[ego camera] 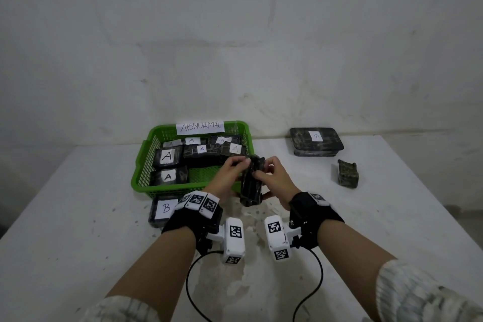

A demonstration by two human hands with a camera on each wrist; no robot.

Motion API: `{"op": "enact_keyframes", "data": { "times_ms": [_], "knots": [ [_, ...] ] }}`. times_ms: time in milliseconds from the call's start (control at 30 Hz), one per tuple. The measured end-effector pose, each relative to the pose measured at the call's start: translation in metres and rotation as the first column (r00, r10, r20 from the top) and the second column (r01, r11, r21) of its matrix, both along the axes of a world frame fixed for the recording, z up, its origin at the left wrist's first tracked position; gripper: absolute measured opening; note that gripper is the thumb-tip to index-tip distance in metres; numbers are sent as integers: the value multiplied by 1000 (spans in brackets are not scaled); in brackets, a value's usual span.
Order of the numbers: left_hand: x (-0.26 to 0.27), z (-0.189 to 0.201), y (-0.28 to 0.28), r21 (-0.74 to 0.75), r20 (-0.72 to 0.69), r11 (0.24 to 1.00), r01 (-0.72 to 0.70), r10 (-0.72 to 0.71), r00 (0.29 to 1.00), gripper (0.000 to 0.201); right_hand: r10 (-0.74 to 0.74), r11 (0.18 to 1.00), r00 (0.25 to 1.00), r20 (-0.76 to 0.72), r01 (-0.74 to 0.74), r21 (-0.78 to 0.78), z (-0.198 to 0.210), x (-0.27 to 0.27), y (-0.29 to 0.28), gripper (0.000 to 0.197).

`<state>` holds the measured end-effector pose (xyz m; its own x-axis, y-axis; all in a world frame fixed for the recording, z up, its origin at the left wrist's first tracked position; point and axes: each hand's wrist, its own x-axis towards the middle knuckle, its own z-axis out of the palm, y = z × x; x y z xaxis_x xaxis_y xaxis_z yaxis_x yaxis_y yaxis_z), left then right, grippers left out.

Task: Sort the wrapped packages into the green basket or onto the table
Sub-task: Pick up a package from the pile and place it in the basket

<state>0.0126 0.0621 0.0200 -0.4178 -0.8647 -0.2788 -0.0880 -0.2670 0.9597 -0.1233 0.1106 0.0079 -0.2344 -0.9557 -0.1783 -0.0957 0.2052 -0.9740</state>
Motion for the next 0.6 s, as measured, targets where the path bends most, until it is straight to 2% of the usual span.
{"op": "enact_keyframes", "data": {
  "times_ms": [100, 167, 267, 400, 500, 600],
  "knots": [
    [-2, -5, -5, -97, 71, 995, -13, 20, 997, 28, 63, 998, 997, 34, -64, 25, 3, -1, 1, 28],
    [-3, -7, -7, -123, 72, 990, -71, 80, 994, 25, 131, 990, 990, 54, -134, 45, 5, -1, 2, 41],
    [0, -7, -7, -94, 53, 989, -117, 122, 991, 29, 204, 978, 979, 5, -204, 41, 4, -1, 3, 59],
    [2, -5, -2, -70, 77, 997, -32, 38, 996, 52, 152, 987, 988, 18, -153, 50, 2, 0, 0, 60],
    [6, -9, -2, -115, 82, 990, -79, 88, 993, 57, 144, 989, 988, 60, -146, 33, 2, 1, 0, 55],
    [13, -13, -6, -153, 94, 981, -120, 135, 986, 58, -9, 999, 992, 129, 4, 37, 1, -1, -2, 43]
  ]
}}
